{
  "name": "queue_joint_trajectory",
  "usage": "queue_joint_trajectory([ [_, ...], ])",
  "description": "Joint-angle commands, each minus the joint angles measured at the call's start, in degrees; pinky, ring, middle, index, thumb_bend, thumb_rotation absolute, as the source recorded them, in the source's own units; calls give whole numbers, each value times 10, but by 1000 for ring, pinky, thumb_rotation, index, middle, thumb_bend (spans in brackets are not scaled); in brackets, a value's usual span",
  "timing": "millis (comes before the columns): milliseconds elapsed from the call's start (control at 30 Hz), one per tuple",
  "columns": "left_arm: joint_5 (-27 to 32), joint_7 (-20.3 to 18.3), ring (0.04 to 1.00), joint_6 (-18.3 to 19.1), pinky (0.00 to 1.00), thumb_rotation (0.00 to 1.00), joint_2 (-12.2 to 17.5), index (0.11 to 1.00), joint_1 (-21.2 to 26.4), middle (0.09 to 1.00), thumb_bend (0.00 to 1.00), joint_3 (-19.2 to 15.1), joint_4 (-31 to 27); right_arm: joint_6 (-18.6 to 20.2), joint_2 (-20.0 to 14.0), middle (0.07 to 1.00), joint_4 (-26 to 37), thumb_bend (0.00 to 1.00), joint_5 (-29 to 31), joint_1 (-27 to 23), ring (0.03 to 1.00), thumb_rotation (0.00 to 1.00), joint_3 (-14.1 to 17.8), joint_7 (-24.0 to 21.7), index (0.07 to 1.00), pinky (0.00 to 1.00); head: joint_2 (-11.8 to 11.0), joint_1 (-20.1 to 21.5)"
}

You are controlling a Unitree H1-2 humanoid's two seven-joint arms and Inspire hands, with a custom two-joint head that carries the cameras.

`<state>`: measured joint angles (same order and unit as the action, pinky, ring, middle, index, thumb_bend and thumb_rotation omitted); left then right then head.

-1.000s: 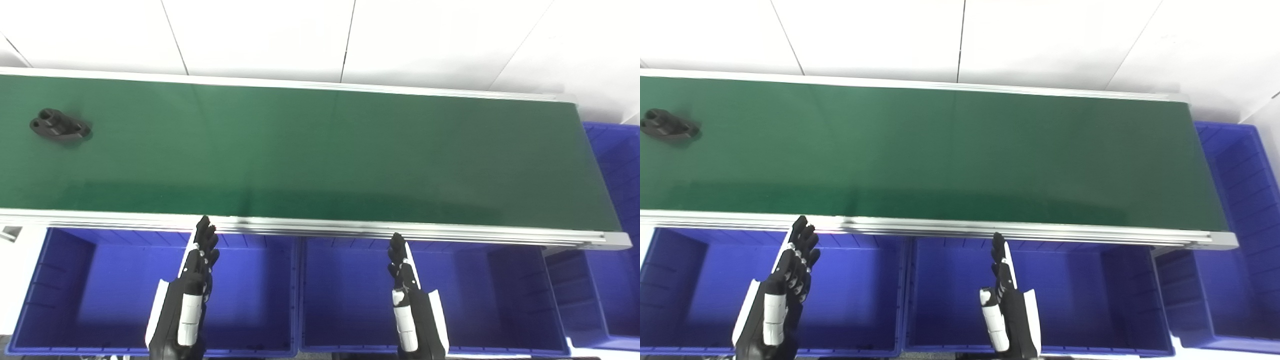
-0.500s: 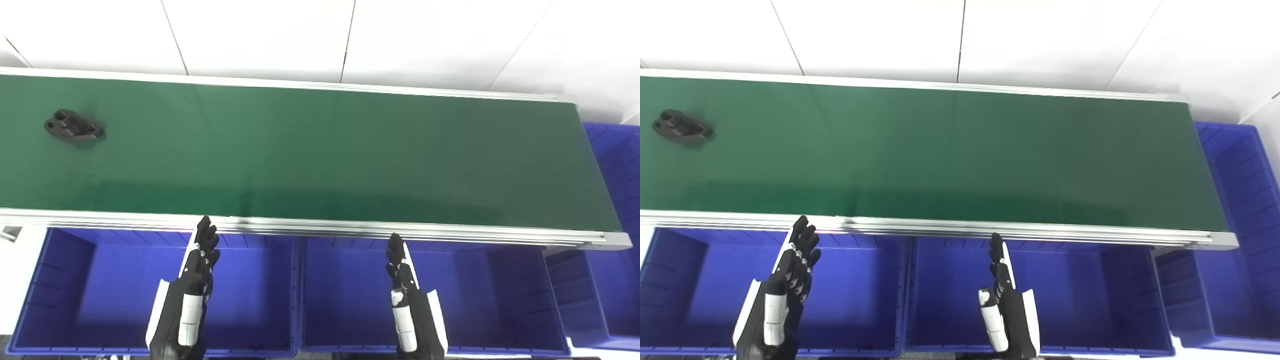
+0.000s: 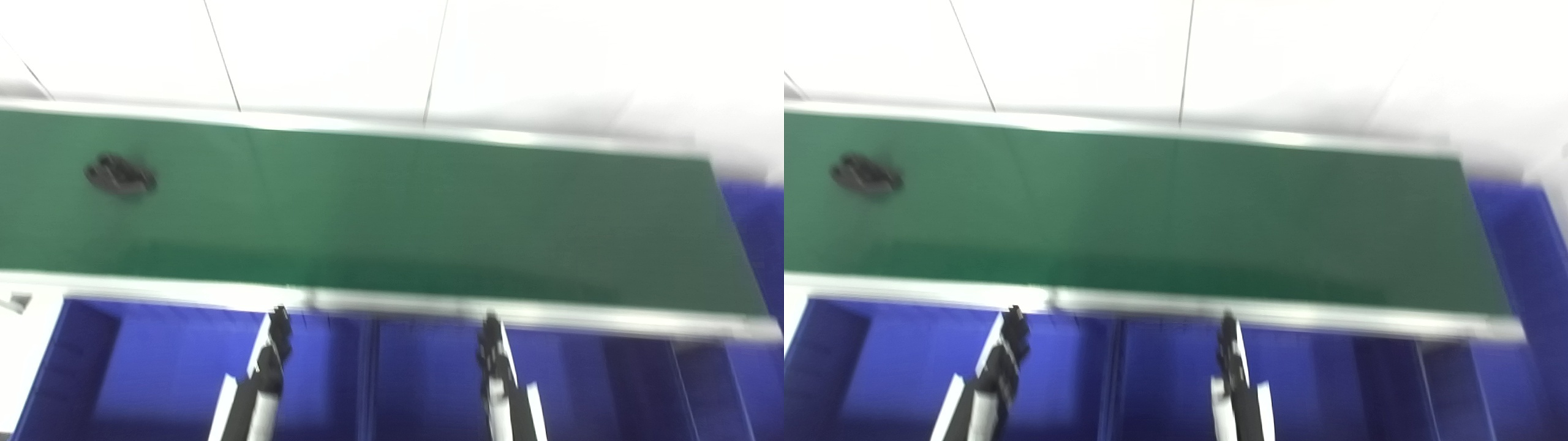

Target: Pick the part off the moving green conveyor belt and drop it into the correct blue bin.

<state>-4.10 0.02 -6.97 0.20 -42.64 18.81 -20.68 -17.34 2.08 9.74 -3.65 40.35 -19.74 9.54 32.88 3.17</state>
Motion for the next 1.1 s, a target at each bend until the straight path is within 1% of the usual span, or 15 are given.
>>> queue_joint_trajectory([
  [0, -10, 1, 1000, -30, 1000, 1000, -11, 1000, 3, 1000, 702, 8, 0, -33, 3, 1000, 5, 878, 10, -1, 1000, 1000, 8, -11, 1000, 1000, -7, -11],
  [133, -43, 13, 1000, -36, 1000, 1000, -24, 1000, 7, 1000, 697, 12, 11, -25, 0, 1000, 3, 873, 14, -4, 1000, 1000, 22, -18, 1000, 1000, -2, -25],
  [267, -73, 19, 1000, -24, 1000, 1000, -33, 1000, 7, 1000, 730, 15, 11, -28, -2, 1000, 2, 867, 30, -8, 1000, 1000, 33, -31, 1000, 1000, -2, -33],
  [367, -76, 24, 1000, -43, 1000, 1000, -38, 1000, 10, 1000, 664, 18, 22, -33, -8, 1000, -1, 840, 40, -14, 1000, 1000, 38, -44, 1000, 1000, 5, -52],
  [400, -79, 25, 1000, -47, 1000, 1000, -39, 1000, 12, 1000, 622, 20, 25, -33, -9, 1000, -1, 840, 41, -15, 1000, 1000, 41, -47, 1000, 1000, 4, -59],
  [533, -95, 29, 990, -54, 1000, 1000, -46, 1000, 19, 1000, 586, 25, 39, -34, -12, 1000, -4, 856, 46, -22, 1000, 1000, 55, -55, 1000, 1000, 10, -96],
  [567, -99, 31, 986, -55, 1000, 1000, -48, 1000, 20, 1000, 569, 26, 42, -35, -13, 1000, -5, 861, 47, -23, 1000, 1000, 58, -57, 1000, 1000, 10, -96],
  [667, -95, 30, 994, -58, 1000, 1000, -54, 1000, 25, 1000, 552, 32, 53, -33, -16, 1000, -10, 883, 62, -27, 1000, 1000, 67, -67, 1000, 1000, 0, -111],
  [767, -93, 30, 997, -58, 1000, 1000, -57, 1000, 29, 1000, 556, 35, 60, -30, -18, 1000, -13, 884, 79, -30, 1000, 1000, 72, -78, 1000, 1000, -4, -113],
  [833, -95, 31, 997, -65, 1000, 1000, -57, 1000, 33, 1000, 555, 36, 68, -32, -20, 1000, -18, 889, 85, -31, 1000, 1000, 75, -85, 1000, 1000, -13, -111],
  [867, -98, 32, 997, -65, 1000, 1000, -57, 1000, 33, 1000, 554, 37, 70, -33, -20, 1000, -19, 893, 85, -31, 1000, 1000, 76, -86, 1000, 1000, -13, -111],
  [967, -99, 35, 990, -71, 996, 1000, -56, 1000, 32, 1000, 545, 37, 74, -39, -18, 1000, -26, 906, 83, -30, 1000, 1000, 79, -90, 1000, 1000, -30, -103],
  [1000, -97, 34, 989, -71, 997, 1000, -55, 1000, 31, 1000, 550, 37, 74, -41, -17, 1000, -26, 907, 81, -29, 1000, 1000, 80, -90, 1000, 1000, -30, -103],
  [1033, -95, 33, 988, -71, 999, 1000, -54, 1000, 30, 1000, 559, 37, 74, -46, -17, 1000, -28, 910, 78, -28, 1000, 1000, 80, -91, 1000, 1000, -39, -100],
  [1067, -94, 32, 987, -70, 1000, 1000, -52, 1000, 30, 1000, 560, 37, 74, -55, -17, 1000, -30, 913, 72, -28, 1000, 1000, 80, -91, 1000, 1000, -39, -100],
])
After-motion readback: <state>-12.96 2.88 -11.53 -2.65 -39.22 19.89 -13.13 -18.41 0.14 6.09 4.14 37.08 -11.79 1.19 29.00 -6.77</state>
